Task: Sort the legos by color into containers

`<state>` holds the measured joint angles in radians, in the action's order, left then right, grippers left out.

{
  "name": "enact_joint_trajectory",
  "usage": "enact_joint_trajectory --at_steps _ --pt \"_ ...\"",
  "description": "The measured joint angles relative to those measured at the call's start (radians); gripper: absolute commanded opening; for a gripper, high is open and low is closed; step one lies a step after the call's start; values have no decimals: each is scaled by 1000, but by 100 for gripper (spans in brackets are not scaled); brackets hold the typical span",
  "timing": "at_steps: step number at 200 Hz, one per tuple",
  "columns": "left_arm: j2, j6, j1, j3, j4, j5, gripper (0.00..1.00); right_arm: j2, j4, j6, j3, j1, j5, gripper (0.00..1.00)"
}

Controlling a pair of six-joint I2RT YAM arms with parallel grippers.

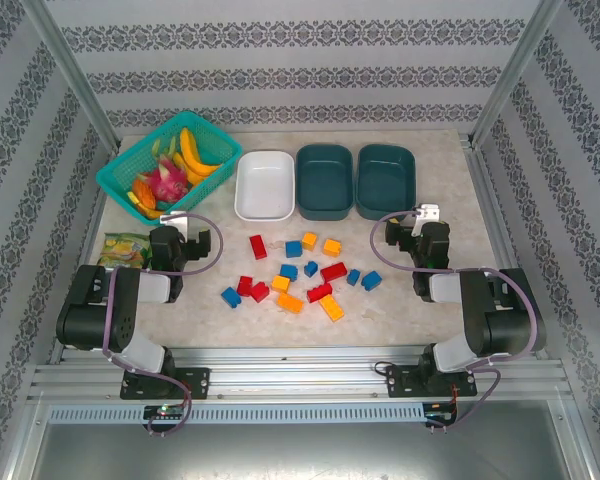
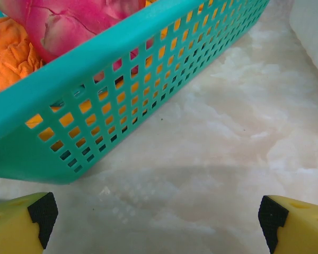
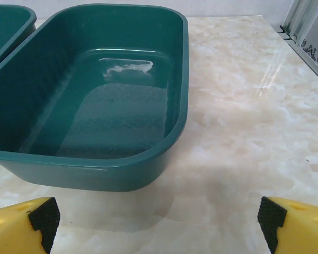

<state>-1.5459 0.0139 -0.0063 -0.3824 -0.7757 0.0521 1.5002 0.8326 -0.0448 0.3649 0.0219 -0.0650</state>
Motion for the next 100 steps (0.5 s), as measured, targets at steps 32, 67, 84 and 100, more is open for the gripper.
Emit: enact_joint_trajectory --at_steps 32,67,84,100 --pt "-4 -2 0 -4 -15 0 100 0 14 0 0 0 3 98" --pt "-5 -4 0 -5 -19 0 100 1 25 0 0 0 3 98" --pt "-5 -4 0 -5 -19 0 100 1 26 0 0 0 3 98" --pt "-5 -4 0 -5 -19 0 100 1 26 0 0 0 3 98"
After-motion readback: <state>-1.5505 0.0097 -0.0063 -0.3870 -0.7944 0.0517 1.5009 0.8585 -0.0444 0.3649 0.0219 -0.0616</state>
